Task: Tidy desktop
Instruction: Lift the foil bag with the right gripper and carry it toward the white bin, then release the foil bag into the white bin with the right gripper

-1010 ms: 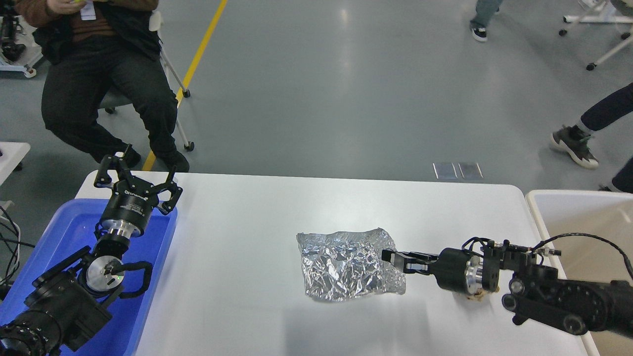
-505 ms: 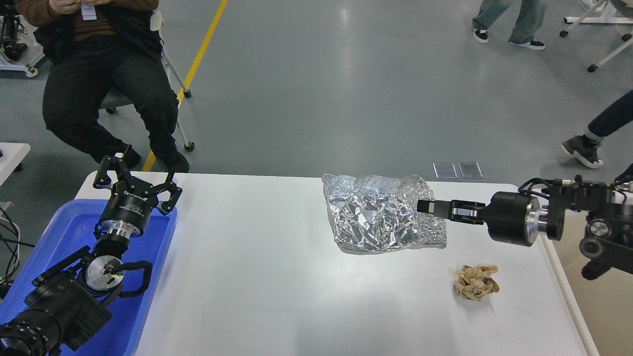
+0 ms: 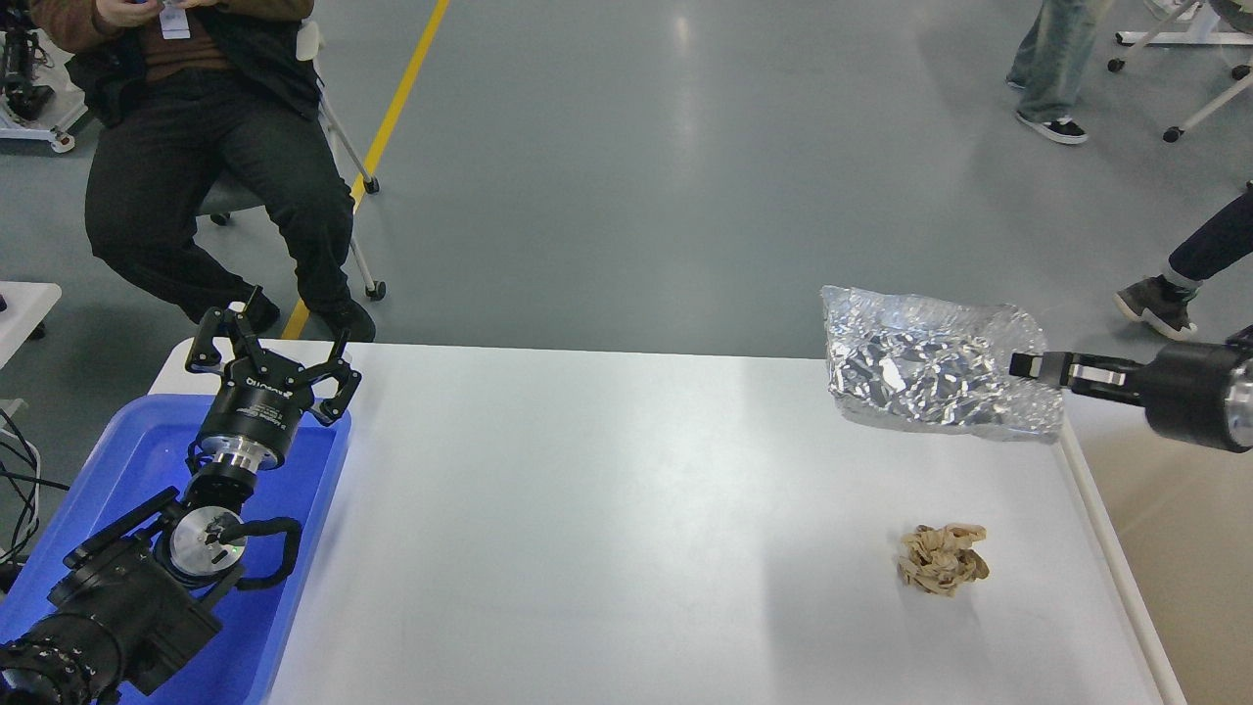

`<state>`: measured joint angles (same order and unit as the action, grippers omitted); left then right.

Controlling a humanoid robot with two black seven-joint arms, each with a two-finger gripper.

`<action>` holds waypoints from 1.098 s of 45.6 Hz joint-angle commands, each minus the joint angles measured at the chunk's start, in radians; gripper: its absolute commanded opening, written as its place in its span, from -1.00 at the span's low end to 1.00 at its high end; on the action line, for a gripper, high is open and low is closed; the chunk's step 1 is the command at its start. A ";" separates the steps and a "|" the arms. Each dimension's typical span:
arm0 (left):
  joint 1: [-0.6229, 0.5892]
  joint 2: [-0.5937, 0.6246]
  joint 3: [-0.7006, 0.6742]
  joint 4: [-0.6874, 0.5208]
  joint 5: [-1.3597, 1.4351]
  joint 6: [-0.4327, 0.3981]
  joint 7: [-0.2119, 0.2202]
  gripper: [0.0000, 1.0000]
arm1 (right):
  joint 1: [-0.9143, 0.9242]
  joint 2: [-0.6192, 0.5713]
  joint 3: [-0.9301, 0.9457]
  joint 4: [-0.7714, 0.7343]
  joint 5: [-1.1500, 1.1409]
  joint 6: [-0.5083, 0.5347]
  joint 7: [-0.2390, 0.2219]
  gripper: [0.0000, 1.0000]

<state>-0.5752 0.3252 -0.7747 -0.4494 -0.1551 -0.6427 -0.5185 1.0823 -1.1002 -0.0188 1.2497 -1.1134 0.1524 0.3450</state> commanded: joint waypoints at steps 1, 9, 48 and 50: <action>0.000 0.000 0.000 0.000 0.000 0.000 0.000 1.00 | -0.077 -0.009 0.004 -0.327 0.053 0.003 0.064 -1.00; 0.000 0.000 0.000 0.000 0.000 0.000 0.000 1.00 | -0.240 0.081 0.014 -0.657 0.295 -0.005 0.117 -1.00; 0.000 0.000 0.000 0.000 0.000 0.000 0.000 1.00 | -0.607 0.470 0.031 -1.297 1.014 -0.020 -0.101 -1.00; 0.000 0.000 0.000 0.000 0.000 0.001 0.000 1.00 | -0.608 0.477 0.030 -1.296 1.014 -0.027 -0.103 -1.00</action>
<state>-0.5752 0.3252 -0.7747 -0.4495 -0.1549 -0.6428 -0.5185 0.5052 -0.6688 0.0104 -0.0172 -0.1518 0.1423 0.2774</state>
